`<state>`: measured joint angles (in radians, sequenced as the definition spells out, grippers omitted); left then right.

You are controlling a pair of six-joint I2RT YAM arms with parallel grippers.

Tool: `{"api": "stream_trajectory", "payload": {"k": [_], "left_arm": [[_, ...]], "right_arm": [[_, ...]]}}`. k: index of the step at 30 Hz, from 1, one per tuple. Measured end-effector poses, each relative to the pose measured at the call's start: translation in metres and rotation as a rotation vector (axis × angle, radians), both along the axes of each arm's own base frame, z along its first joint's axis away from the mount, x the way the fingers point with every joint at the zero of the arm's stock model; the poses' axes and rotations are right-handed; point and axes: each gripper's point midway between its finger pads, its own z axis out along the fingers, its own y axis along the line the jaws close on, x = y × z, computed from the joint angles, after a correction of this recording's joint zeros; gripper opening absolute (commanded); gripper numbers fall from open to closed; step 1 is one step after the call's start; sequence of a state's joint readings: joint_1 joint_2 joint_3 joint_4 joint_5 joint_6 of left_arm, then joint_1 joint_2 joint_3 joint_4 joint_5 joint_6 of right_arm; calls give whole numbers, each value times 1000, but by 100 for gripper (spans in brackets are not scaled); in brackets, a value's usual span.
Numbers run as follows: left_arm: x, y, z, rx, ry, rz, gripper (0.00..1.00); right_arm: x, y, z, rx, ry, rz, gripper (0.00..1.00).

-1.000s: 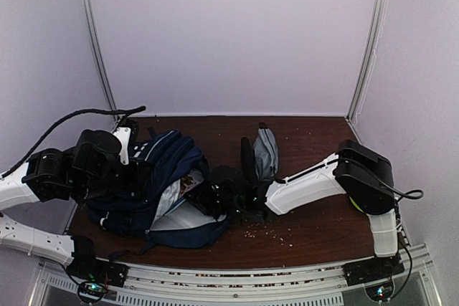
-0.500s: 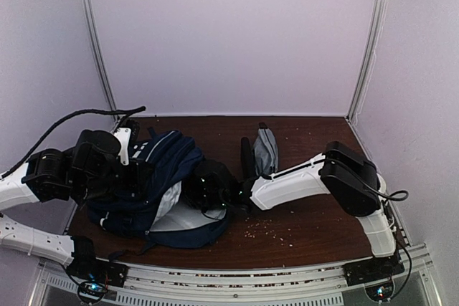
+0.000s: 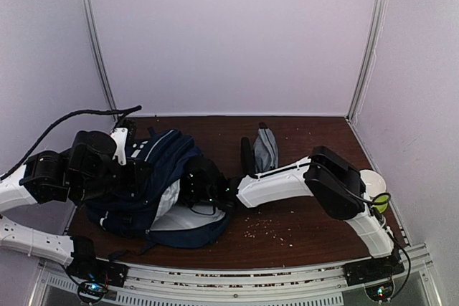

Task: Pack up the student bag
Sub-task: Place the book in the student bag.

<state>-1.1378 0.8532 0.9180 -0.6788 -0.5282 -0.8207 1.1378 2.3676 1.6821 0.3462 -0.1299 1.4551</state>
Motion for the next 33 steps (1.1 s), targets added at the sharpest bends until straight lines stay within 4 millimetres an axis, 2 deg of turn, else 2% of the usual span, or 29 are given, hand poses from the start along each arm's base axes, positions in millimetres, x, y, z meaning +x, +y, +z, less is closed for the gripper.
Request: {"api": "stream_trajectory", "payload": {"k": [7,13,16,20,26,28,31,33], "left_arm": [[1,14,8,-16,-35,37,0],[1,29,15,-20,-66,76,0],[0,35,18,-25,-75,85,0],[-2,43,17,-32,-84,93,0],[-7,49,2,-53,-89,90,0],[-7,50,-1,-62,-92,90,0],[-8,51,-5,-65,-92,88,0],[-9,52,-7,-71,-92,84,0]], "right_arm": [[-18,-26,20,-23,-20,51,55],[-38,-44,56,-9,-45,122,57],[-49,-59,68,-37,-70,158,57],[-56,-90,89,-95,-140,173,58],[-62,-168,123,-228,-290,124,59],[-59,-202,136,-275,-354,68,61],[-47,-253,146,-355,-433,-50,73],[-36,-288,140,-422,-469,-143,82]]}}
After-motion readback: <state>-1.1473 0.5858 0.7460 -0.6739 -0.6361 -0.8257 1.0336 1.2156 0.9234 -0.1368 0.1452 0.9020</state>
